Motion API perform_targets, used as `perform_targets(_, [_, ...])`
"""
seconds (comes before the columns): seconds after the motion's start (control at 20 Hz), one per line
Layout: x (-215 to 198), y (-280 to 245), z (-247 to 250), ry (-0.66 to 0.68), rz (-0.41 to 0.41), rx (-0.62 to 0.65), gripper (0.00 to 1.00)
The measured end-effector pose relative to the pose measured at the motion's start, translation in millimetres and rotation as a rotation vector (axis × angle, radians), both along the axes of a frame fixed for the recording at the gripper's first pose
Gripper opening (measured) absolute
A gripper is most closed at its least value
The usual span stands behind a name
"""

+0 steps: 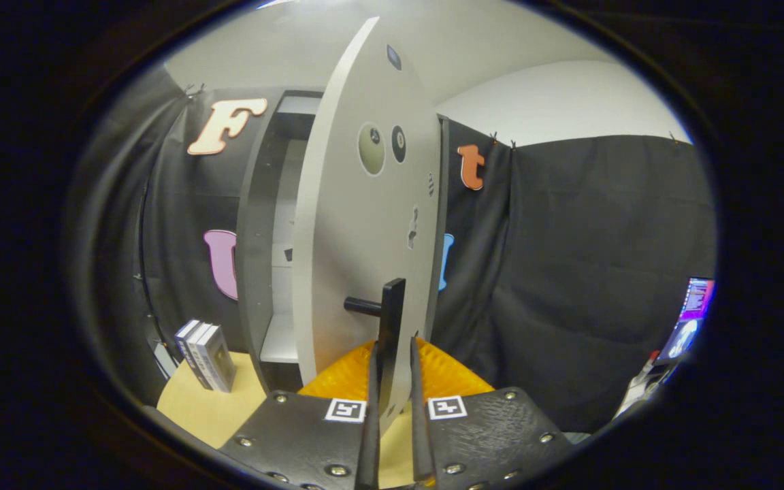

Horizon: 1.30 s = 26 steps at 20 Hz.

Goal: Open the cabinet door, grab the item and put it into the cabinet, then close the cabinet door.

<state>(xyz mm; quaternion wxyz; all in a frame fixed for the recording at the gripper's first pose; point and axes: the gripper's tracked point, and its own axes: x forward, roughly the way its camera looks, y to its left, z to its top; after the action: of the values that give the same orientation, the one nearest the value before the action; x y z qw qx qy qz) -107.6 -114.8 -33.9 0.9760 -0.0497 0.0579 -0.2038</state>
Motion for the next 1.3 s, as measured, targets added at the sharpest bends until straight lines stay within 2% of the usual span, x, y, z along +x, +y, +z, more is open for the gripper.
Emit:
perform_targets(0.2, [-12, -23, 1, 0.012, 0.026, -0.024, 0.19])
perform_targets(0.35, [-23, -53, 2, 0.027, 0.036, 0.003, 0.19])
perform_targets(0.4, [-24, -62, 2, 0.026, 0.068, 0.013, 0.19])
perform_targets(0.45, [-25, -76, -7, 0.024, 0.052, 0.014, 0.19])
perform_targets(0.5, [-39, -90, 1, 0.028, 0.05, -0.003, 0.04])
perform_targets(0.55, [-38, -107, 0, 0.045, 0.052, -0.019, 0.01])
perform_targets(0.7, [-39, -130, 4, 0.035, 0.117, 0.039, 0.01])
perform_targets(1.0, [-43, -167, 1, 0.031, 0.203, 0.074, 0.01])
perform_targets(1.3, [-44, -191, -3, 0.037, 0.242, 0.113, 0.01])
